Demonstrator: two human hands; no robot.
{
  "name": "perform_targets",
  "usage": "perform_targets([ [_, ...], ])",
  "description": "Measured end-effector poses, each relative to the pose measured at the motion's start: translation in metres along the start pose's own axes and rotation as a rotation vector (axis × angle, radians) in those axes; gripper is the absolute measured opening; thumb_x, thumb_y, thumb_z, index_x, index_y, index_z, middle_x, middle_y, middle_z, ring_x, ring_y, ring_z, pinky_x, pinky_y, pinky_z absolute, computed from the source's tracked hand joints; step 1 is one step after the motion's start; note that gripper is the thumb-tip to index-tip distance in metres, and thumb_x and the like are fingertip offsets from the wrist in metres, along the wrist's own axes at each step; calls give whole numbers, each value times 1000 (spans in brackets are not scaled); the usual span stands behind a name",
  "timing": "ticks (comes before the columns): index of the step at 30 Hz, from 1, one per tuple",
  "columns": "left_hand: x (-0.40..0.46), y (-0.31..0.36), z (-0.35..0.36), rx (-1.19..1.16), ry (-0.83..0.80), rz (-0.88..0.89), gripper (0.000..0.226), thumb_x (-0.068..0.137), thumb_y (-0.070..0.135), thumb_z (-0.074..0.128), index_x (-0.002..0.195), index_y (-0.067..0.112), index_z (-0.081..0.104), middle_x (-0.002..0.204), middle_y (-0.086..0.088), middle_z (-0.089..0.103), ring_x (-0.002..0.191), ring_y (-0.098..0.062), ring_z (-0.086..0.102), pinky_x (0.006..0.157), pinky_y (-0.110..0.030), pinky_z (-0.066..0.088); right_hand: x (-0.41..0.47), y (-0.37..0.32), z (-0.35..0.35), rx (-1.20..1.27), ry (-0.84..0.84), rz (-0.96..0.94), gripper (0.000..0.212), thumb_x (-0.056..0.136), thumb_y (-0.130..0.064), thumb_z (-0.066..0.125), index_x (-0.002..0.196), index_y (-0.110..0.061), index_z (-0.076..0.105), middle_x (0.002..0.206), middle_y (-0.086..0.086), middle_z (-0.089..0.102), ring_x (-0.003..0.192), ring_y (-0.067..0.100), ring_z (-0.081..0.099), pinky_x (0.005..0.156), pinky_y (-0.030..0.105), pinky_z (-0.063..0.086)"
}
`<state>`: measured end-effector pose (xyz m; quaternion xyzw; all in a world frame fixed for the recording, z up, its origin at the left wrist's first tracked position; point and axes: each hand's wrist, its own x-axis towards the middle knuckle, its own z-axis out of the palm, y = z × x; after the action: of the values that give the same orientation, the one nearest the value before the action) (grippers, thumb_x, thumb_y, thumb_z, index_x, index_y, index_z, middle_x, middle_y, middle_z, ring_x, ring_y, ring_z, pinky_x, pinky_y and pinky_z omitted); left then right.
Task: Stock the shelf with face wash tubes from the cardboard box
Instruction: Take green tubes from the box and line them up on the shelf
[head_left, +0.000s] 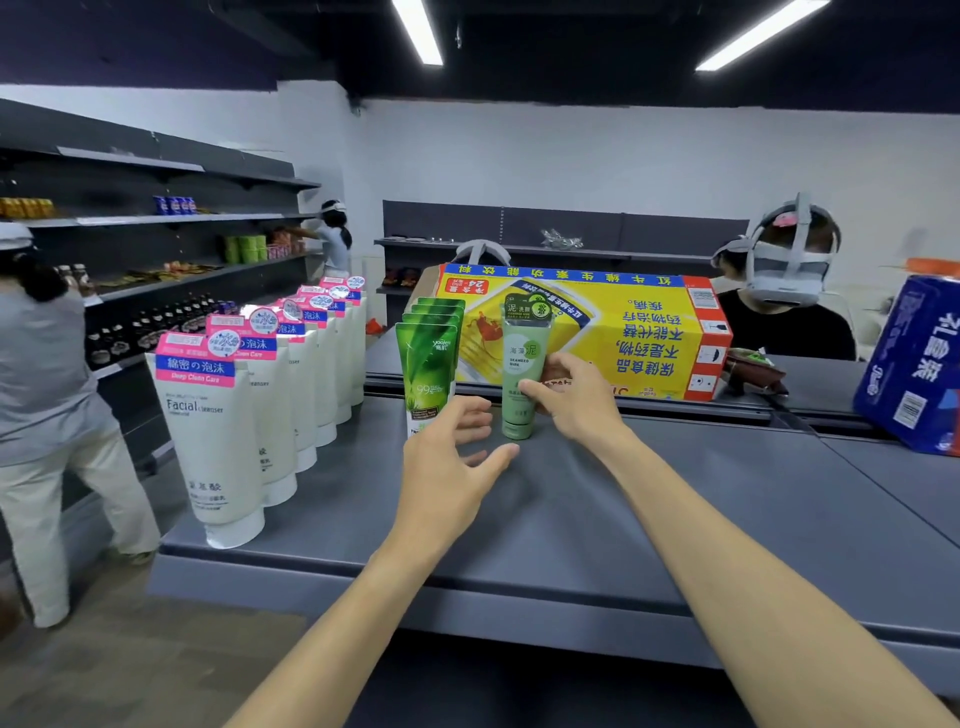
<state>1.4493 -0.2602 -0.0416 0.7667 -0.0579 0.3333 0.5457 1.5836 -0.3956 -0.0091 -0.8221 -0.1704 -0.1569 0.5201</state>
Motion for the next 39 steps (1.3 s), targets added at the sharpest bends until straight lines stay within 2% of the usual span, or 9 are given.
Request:
perform_targets([
  [5, 0, -1, 0, 7, 21, -7, 41, 75, 17, 85, 110, 19, 64, 102, 11, 68, 95, 4, 66, 71, -10, 54, 2, -1, 0, 3, 4, 6, 25, 85, -21, 77, 106, -14, 67, 93, -7, 68, 80, 11, 66, 86, 43, 59],
  [14, 0, 1, 0, 4, 43, -22, 39, 75, 15, 85, 108, 16, 65, 102, 7, 70, 93, 2, 67, 64, -2, 45, 7, -1, 2, 8, -11, 14, 20, 84, -19, 77, 98, -19, 64, 90, -9, 66, 86, 19, 70, 86, 44, 59],
  [26, 1, -2, 0, -12, 45, -21, 36, 74, 16, 86, 102, 20, 64, 100, 10, 69, 91, 3, 68, 65, -7, 50, 6, -1, 2, -1, -3, 24, 26, 83, -22, 78, 105, -15, 66, 96, -3, 69, 88, 18, 68, 86, 41, 59],
  [28, 1, -2, 0, -7, 36, -17, 36, 74, 17, 86, 102, 21, 64, 100, 10, 69, 92, 3, 68, 65, -7, 50, 5, -4, 2, 0, -7, 35, 27, 84, -21, 78, 107, -16, 64, 100, 0, 70, 85, 16, 67, 81, 36, 59],
  [31, 1, -2, 0, -7, 26, -14, 35, 74, 17, 85, 102, 21, 63, 101, 11, 68, 93, 3, 67, 65, -7, 50, 1, -8, 0, -10, -33, 56, 39, 83, -21, 79, 116, -13, 59, 106, 2, 68, 85, 14, 65, 69, 21, 53],
  [35, 1, -1, 1, 4, 16, 4, 33, 76, 15, 84, 100, 21, 62, 102, 9, 67, 94, -1, 67, 63, -7, 50, -9, -11, -8, -43, -19, 89, 55, 80, -29, 82, 124, -15, 52, 111, 1, 64, 93, 15, 65, 78, 25, 52],
  [39, 0, 2, 0, 22, -5, 21, 32, 77, 13, 83, 99, 21, 60, 100, 7, 66, 94, -4, 66, 63, -7, 50, -28, -23, -25, -84, -13, 103, 50, 81, -27, 80, 122, -17, 54, 109, -2, 64, 84, 6, 60, 63, 11, 43],
])
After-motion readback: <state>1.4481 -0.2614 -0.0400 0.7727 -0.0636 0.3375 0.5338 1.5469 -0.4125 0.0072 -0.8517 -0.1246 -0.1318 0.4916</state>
